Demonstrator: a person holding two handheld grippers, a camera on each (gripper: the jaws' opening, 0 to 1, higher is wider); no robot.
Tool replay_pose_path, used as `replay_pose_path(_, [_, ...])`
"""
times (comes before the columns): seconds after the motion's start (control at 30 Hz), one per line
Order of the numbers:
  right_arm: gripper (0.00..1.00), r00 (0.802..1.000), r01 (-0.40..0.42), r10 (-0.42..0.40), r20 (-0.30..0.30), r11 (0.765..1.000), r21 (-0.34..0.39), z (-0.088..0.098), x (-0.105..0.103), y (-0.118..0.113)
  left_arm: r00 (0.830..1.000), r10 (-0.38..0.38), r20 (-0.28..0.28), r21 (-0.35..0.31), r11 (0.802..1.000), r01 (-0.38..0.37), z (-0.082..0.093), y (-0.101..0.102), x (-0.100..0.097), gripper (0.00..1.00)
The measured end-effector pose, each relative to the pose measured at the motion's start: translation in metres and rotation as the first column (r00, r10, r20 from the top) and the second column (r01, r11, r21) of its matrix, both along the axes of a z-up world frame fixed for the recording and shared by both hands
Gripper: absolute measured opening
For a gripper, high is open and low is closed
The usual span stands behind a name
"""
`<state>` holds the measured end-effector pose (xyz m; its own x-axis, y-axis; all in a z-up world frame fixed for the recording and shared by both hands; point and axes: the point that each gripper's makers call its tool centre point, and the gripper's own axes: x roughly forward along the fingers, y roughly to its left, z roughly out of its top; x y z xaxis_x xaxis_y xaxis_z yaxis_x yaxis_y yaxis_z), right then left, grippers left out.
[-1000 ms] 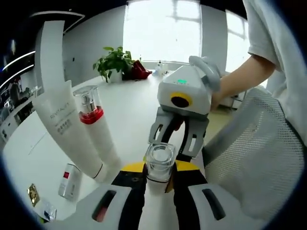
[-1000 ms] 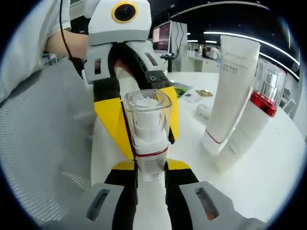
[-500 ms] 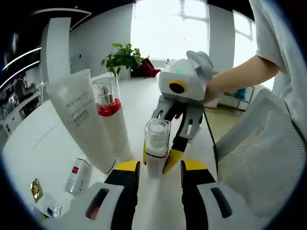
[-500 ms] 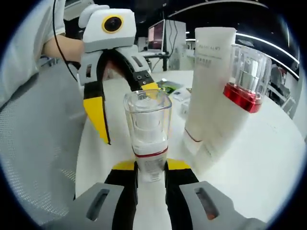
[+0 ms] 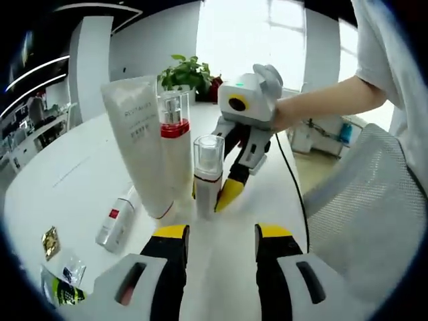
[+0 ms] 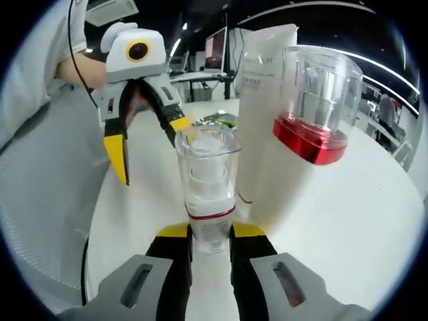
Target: Arrange the skincare products in the storage area until every visible bottle or jar stands upright without overlapping.
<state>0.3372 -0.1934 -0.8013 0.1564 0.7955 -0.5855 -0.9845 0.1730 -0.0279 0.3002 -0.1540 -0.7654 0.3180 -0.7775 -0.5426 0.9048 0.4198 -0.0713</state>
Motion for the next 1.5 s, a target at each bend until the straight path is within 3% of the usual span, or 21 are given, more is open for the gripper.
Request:
replay_pose_path(0.57, [0.22, 1.000, 0.017, -0.017, -0.008, 1.000, -0.018, -0.002, 0.002, -0.006, 1.000, 0.006, -0.003, -0.004, 1.000, -0.006, 0.003, -0.003, -0.003, 0.38])
replay_pose_path(0.8, [0.26, 0.997, 0.072, -0.072, -0.032, 0.997, -0.009, 0.000, 0.001, -0.014, 1.000, 0.006, 0.001, 0.000, 1.000, -0.006, 0.004, -0.001, -0.004, 0.39])
replay_pose_path(1.0, [0.36, 0.993, 0.112, -0.113, -0.032, 0.993, -0.032, 0.002, -0.008, -0.022, 1.000, 0.022, -0.007, 0.004, 1.000, -0.022, 0.006, 0.004, -0.004, 0.42])
replay_pose_path(1.17, [0.45, 0.987, 0.156, -0.157, -0.038, 0.987, -0.035, 0.008, -0.016, -0.026, 0.996, 0.075, -0.046, 0.003, 0.997, -0.074, 0.008, 0.012, -0.009, 0.49])
replay_pose_path(1.3, [0.52, 0.978, 0.202, -0.202, -0.045, 0.979, -0.013, 0.016, -0.020, -0.028, 0.991, 0.109, -0.077, 0.032, 0.994, -0.107, 0.005, 0.022, -0.015, 0.49])
replay_pose_path(1.5, [0.57, 0.963, 0.264, -0.260, -0.076, 0.963, 0.046, 0.031, -0.031, -0.024, 0.967, 0.206, -0.149, 0.009, 0.978, -0.207, 0.004, 0.042, -0.021, 0.59])
